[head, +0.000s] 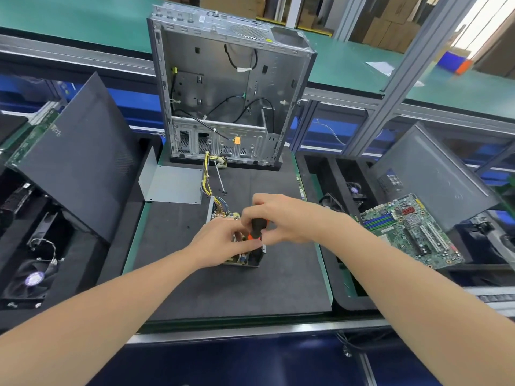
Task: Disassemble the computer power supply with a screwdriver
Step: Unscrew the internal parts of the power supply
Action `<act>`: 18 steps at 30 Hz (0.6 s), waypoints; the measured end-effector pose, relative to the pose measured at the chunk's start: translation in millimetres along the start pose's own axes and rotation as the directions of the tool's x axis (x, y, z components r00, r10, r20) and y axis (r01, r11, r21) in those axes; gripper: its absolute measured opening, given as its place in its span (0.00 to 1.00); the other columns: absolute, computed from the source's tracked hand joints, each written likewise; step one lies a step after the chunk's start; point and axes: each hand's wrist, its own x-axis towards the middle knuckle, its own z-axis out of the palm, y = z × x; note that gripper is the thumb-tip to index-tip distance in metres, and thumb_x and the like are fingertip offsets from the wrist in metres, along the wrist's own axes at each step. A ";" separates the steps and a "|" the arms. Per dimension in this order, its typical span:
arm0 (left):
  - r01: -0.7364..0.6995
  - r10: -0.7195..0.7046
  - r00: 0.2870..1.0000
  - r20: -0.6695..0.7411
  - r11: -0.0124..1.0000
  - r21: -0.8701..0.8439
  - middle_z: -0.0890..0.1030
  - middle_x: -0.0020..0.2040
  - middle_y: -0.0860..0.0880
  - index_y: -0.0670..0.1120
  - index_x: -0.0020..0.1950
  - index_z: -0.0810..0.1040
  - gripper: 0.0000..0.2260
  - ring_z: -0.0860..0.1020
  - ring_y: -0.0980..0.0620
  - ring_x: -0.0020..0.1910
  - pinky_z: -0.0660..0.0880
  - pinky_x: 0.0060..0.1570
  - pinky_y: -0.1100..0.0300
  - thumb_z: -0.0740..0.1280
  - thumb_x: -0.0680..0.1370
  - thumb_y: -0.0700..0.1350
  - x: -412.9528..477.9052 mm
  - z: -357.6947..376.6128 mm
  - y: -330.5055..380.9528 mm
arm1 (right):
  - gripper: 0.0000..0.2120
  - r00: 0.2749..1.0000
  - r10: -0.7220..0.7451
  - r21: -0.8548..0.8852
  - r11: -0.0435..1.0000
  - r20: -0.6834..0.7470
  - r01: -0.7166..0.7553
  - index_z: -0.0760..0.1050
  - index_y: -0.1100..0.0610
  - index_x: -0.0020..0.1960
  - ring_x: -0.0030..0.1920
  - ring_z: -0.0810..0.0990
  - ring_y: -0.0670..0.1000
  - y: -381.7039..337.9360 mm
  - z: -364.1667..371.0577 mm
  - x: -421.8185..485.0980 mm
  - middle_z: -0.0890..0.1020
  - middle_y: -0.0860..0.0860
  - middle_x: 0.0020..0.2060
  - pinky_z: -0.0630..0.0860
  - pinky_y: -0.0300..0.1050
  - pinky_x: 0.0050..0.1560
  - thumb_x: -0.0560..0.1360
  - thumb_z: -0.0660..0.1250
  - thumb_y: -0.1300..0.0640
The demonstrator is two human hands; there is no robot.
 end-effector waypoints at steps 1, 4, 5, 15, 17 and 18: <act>0.005 -0.005 1.000 -0.001 1.000 -0.005 0.85 0.42 0.56 0.57 0.43 0.83 0.23 0.80 0.55 0.44 0.79 0.48 0.51 0.64 0.70 0.75 -0.1 0.2 -0.6 | 0.10 1.000 -0.005 0.007 1.000 -0.015 0.005 0.77 0.48 0.55 0.44 0.75 0.51 -0.6 0.5 -1.5 0.70 0.49 0.47 0.78 0.57 0.47 0.75 0.69 0.54; 0.002 -0.002 1.000 0.001 1.000 -0.020 0.83 0.41 0.60 0.65 0.41 0.80 0.15 0.79 0.57 0.41 0.78 0.44 0.52 0.64 0.70 0.74 -0.8 0.5 -0.8 | 0.09 0.992 0.018 -0.018 1.000 -0.122 -0.021 0.76 0.49 0.56 0.45 0.76 0.51 -9.8 6.0 -4.8 0.73 0.48 0.46 0.78 0.53 0.46 0.76 0.67 0.51; -0.002 0.002 1.000 -0.001 1.000 -0.030 0.82 0.41 0.61 0.69 0.40 0.78 0.12 0.78 0.57 0.41 0.76 0.43 0.53 0.64 0.71 0.74 -1.2 0.2 0.4 | 0.10 0.980 0.058 -0.071 0.995 -0.188 -0.072 0.75 0.49 0.56 0.45 0.78 0.53 -14.5 8.8 -4.6 0.74 0.48 0.45 0.77 0.51 0.42 0.77 0.65 0.47; 0.008 -0.008 1.000 -0.004 1.000 0.025 0.83 0.42 0.60 0.61 0.46 0.81 0.12 0.78 0.62 0.39 0.74 0.40 0.56 0.69 0.76 0.68 -1.6 -2.2 5.2 | 0.22 0.792 0.541 0.020 0.829 -0.281 -0.559 0.65 0.55 0.38 0.37 0.72 0.60 -35.7 18.3 24.0 0.66 0.51 0.32 0.65 0.45 0.34 0.82 0.59 0.41; 0.004 -0.004 1.000 0.010 1.000 0.014 0.83 0.44 0.59 0.59 0.51 0.84 0.15 0.79 0.60 0.41 0.77 0.44 0.54 0.69 0.76 0.67 -1.7 -2.1 3.4 | 0.15 0.842 0.503 0.066 0.863 -0.197 -0.500 0.67 0.55 0.44 0.36 0.73 0.59 -32.0 12.1 23.4 0.69 0.52 0.35 0.61 0.44 0.30 0.80 0.63 0.45; -0.008 0.008 1.000 0.015 1.000 -0.003 0.83 0.44 0.60 0.60 0.53 0.84 0.15 0.79 0.59 0.42 0.76 0.44 0.54 0.68 0.76 0.68 -2.1 -2.6 3.1 | 0.12 0.868 0.473 0.076 0.881 -0.153 -0.467 0.69 0.54 0.46 0.35 0.73 0.58 -29.6 8.5 21.7 0.71 0.51 0.36 0.61 0.43 0.30 0.79 0.65 0.47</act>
